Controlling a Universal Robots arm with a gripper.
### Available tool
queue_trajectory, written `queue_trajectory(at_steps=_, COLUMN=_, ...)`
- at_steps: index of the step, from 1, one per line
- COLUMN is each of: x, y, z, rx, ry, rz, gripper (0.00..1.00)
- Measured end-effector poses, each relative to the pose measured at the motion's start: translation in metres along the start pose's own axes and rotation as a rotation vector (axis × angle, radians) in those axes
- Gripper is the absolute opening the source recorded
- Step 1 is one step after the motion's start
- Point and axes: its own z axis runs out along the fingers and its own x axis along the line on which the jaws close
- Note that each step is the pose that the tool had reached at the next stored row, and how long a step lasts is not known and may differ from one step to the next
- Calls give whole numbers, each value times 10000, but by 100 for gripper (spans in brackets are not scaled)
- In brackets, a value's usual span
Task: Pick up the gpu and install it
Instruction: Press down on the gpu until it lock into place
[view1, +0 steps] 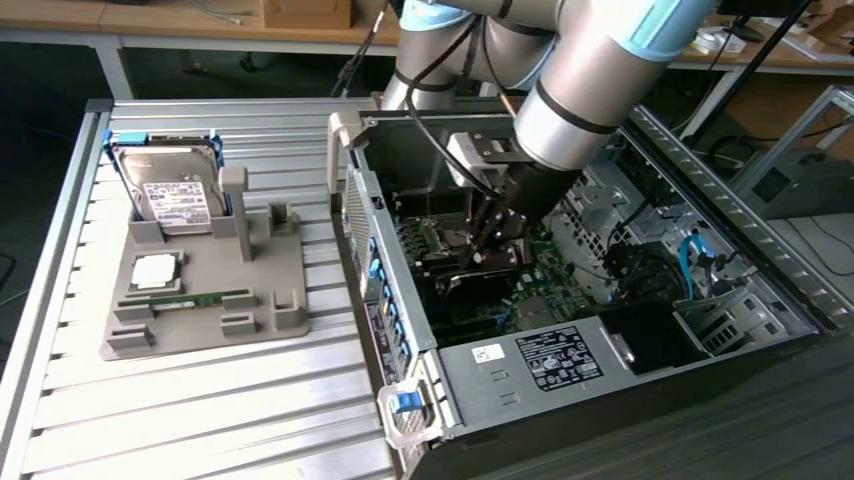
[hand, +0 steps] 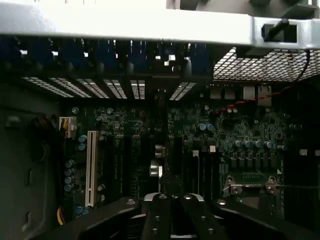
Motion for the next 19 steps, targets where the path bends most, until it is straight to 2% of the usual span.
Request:
queue_trajectory(at_steps=1, x=2, y=-100, z=-14, rx=-92, ry=-11, rz=5, gripper=11)
queue_trajectory(at_steps=5, x=7, y=-291, z=-38, rx=-290, ry=-23, rz=15, gripper=11)
queue_trajectory(at_steps=6, x=8, y=-349, z=-45, rx=-348, ry=-25, rz=20, gripper=11)
queue_trajectory(at_steps=7, x=10, y=-440, z=-55, rx=-439, ry=-27, rz=25, gripper=11)
queue_trajectory(at_steps=13, x=17, y=-712, z=-83, rx=-677, ry=-43, rz=38, gripper=11)
queue_trajectory(at_steps=14, x=18, y=-792, z=-91, rx=-750, ry=-44, rz=43, gripper=11)
queue_trajectory(at_steps=19, x=24, y=-1029, z=-118, rx=-931, ry=-50, rz=55, gripper=11)
